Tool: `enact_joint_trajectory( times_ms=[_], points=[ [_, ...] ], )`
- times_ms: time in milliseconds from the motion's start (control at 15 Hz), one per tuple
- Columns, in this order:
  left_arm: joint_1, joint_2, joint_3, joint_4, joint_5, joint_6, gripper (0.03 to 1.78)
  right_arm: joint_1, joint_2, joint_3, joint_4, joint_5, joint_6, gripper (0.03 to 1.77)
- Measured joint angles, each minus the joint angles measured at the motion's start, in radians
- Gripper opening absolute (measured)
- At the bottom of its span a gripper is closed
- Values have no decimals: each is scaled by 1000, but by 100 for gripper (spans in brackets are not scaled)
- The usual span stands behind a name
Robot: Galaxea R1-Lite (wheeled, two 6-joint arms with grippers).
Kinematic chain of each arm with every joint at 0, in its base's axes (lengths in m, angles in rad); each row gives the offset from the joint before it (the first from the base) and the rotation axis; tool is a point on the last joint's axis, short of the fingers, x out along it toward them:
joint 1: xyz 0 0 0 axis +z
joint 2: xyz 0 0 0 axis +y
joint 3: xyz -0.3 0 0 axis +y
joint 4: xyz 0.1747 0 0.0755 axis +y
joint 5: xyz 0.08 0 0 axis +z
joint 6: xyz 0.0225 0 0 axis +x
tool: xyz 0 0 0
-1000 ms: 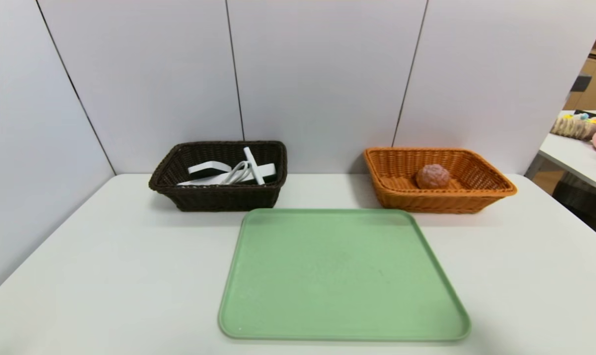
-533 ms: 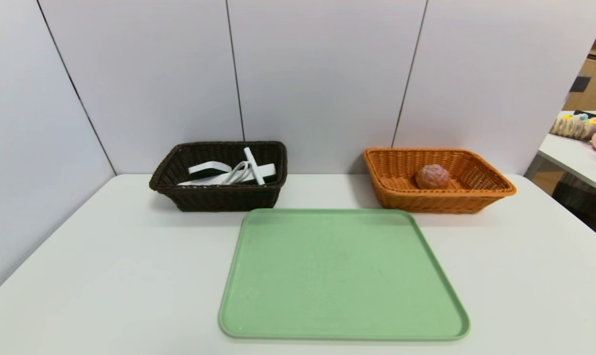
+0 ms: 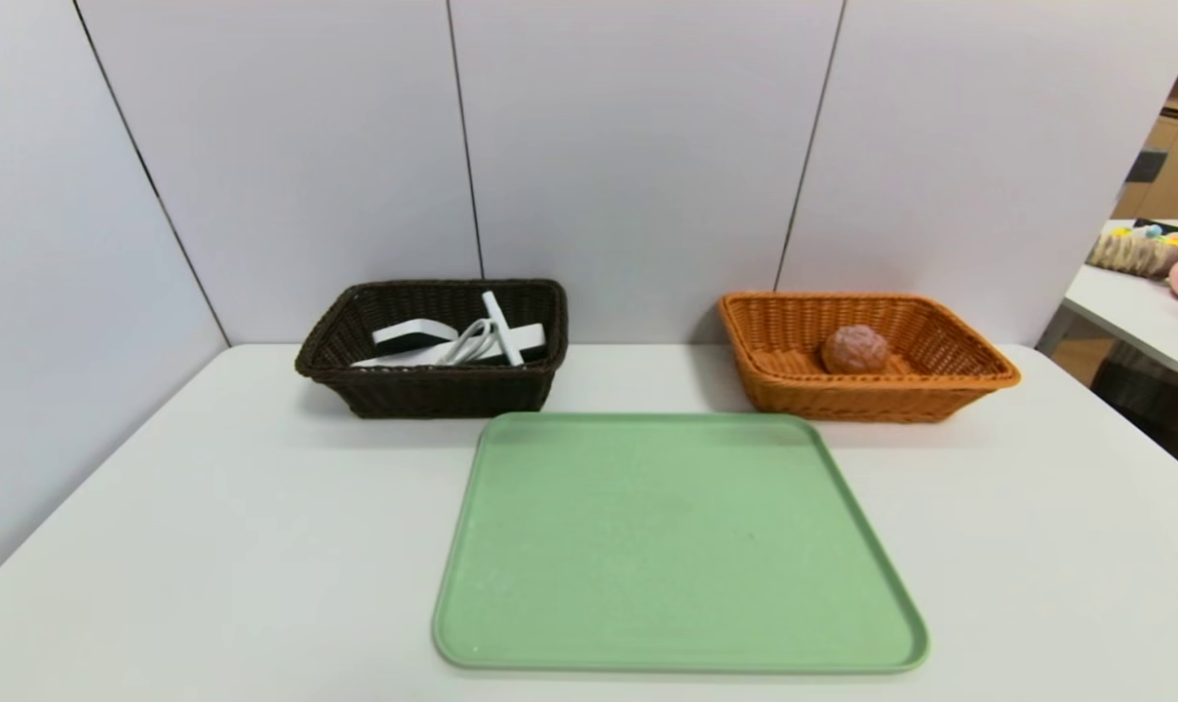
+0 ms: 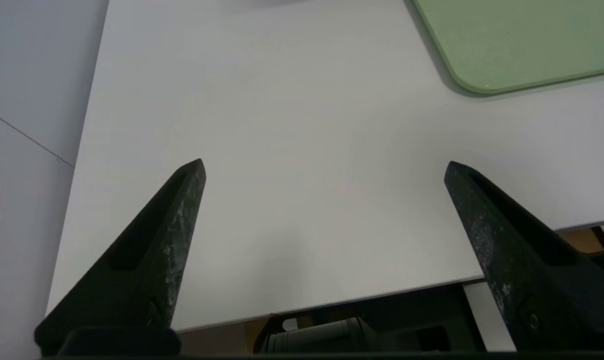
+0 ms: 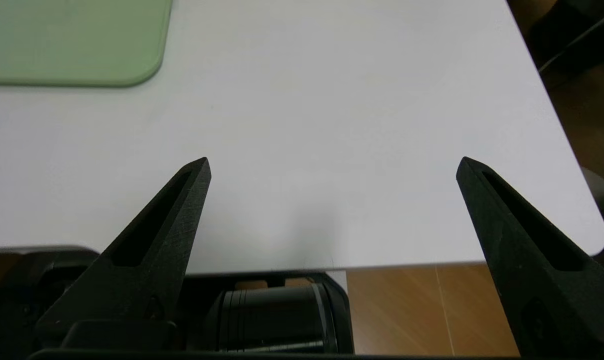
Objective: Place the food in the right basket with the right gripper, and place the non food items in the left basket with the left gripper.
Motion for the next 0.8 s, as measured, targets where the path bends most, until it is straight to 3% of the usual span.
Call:
enact_joint_trajectory(
  times_ms=[200, 400, 533, 800],
  points=[
    [-1, -49, 28, -18, 6, 6, 169, -16, -67, 99, -195, 40, -20, 169],
    [-6, -126, 132, -107, 25, 28, 169, -26, -176, 255, -424, 68, -95, 169],
    [-10, -193, 232, -205, 54, 37, 169, -29, -215, 334, -582, 79, -142, 169],
    [-16, -263, 458, -520, 77, 50, 169, -30, -241, 580, -854, 86, -216, 169]
  ],
)
